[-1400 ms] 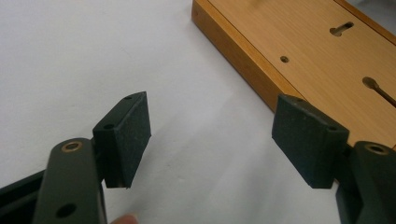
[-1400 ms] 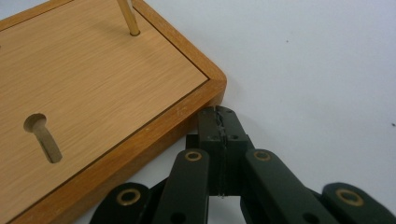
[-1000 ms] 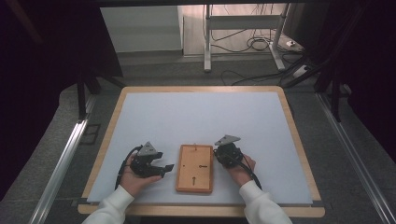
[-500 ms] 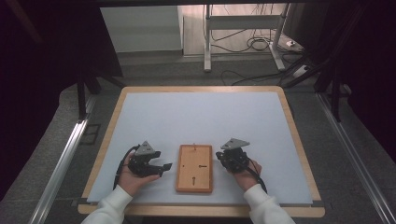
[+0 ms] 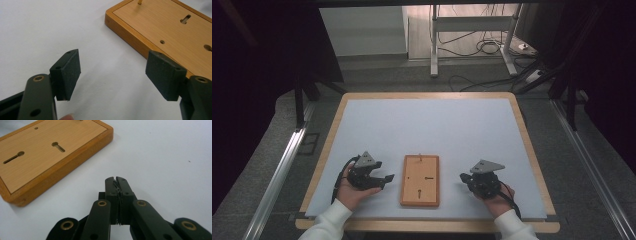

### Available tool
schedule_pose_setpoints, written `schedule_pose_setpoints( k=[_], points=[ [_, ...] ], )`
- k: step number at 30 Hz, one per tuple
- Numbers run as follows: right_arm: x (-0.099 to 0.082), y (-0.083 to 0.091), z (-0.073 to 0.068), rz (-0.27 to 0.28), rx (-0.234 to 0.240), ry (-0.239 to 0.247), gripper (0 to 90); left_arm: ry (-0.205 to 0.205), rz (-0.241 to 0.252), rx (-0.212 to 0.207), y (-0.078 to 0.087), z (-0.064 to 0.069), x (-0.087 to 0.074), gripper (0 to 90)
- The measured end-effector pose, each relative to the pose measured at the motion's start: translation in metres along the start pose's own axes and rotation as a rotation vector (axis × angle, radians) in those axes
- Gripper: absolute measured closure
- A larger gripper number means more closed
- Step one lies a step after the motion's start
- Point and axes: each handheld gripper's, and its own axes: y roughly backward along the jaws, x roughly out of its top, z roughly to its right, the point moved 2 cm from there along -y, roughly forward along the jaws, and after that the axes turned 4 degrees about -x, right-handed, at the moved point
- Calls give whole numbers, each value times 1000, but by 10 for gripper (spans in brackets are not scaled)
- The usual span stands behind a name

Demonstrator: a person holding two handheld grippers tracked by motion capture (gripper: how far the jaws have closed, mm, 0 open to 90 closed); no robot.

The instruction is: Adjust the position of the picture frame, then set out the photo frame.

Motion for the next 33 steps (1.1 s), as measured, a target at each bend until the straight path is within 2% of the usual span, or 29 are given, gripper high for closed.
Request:
schedule_pose_setpoints(
  k=[2, 4, 5, 6, 7, 8, 10, 13, 14, 20, 25, 33],
  points=[
    [-3, 3, 3, 1, 6, -10, 869, 7, 2, 0, 1, -1, 0, 280],
    [-8, 5, 5, 3, 17, -12, 749, 12, 9, 3, 1, -1, 0, 280],
    [-8, 5, 5, 3, 17, -12, 749, 11, 8, 4, 1, -1, 1, 280],
    [-7, 7, 7, 11, 6, -28, 565, 9, 10, 5, 1, -1, 2, 277],
    [-7, 7, 7, 11, 6, -28, 565, 6, 11, 3, 1, -1, 3, 277],
    [-6, 9, 7, 40, -23, -39, 456, 5, 14, 3, 1, 0, 4, 276],
    [-4, 9, 7, 62, -33, -51, 386, 1, 21, -3, 1, 1, 4, 273],
    [-4, 9, 8, 65, -34, -64, 372, 3, 32, -14, 2, 2, 6, 270],
    [-4, 8, 9, 67, -30, -82, 352, 3, 37, -19, 2, 2, 7, 268],
    [-5, 13, 7, 82, -50, -75, 294, -18, 63, -53, 3, 4, 18, 267],
    [-2, 15, 7, 81, -33, -78, 294, -43, 91, -63, 1, 7, 30, 271],
    [-4, 14, 8, 64, -33, -77, 292, -67, 78, -114, -15, 9, 47, 273]
  ],
)
